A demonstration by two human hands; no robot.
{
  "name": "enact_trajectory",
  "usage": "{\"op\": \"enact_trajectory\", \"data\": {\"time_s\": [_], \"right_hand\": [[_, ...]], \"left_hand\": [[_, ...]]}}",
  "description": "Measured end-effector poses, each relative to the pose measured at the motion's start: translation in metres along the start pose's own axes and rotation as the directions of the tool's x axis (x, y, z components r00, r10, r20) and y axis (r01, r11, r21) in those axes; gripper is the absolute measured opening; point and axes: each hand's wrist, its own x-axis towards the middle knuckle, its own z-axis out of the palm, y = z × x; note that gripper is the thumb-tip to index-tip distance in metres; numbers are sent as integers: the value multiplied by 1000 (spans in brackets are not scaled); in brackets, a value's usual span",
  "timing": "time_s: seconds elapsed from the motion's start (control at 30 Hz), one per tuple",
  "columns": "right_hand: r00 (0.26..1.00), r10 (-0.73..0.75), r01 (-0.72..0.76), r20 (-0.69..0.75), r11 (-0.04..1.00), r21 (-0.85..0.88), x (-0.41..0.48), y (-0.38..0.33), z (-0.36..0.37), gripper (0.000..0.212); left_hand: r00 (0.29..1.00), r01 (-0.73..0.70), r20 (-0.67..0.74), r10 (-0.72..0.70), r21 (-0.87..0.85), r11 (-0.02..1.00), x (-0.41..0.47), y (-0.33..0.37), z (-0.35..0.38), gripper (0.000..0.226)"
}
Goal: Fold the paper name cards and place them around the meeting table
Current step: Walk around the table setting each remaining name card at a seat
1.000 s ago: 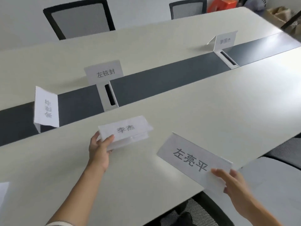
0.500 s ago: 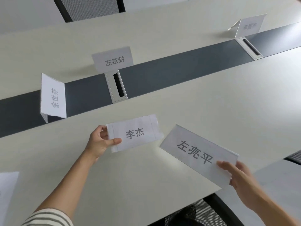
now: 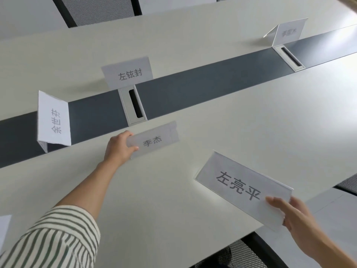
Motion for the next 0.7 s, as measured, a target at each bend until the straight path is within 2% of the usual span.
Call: {"op": "enact_trajectory", "data": {"time_s": [0.13, 0.17, 0.23, 0.3, 0.53, 0.7], "right_hand": [[1000, -13, 13, -12, 1000, -17, 1, 1, -1, 84], [1000, -14, 13, -16, 1000, -27, 2, 1, -1, 82], [1000, -7, 7, -15, 1000, -20, 1, -1, -1, 54], [1000, -4, 4, -22, 1000, -19, 1, -1, -3, 40], [997, 34, -34, -70, 999, 2, -4, 10, -12, 38], [997, 28, -26, -73, 999, 35, -18, 14, -23, 41]], "left_hand": [[1000, -8, 7, 8, 30, 1000, 33, 2, 1, 51], [1000, -10, 13, 9, 44, 999, 39, 3, 1, 51], [1000, -10, 29, 8, 63, 998, 49, 5, -2, 51], [999, -6, 47, 2, 81, 997, 54, 4, -6, 53], [997, -11, 82, -9, 232, 973, 53, 6, -9, 54], [996, -50, -66, 67, 238, 970, 30, 23, -10, 48]]}}
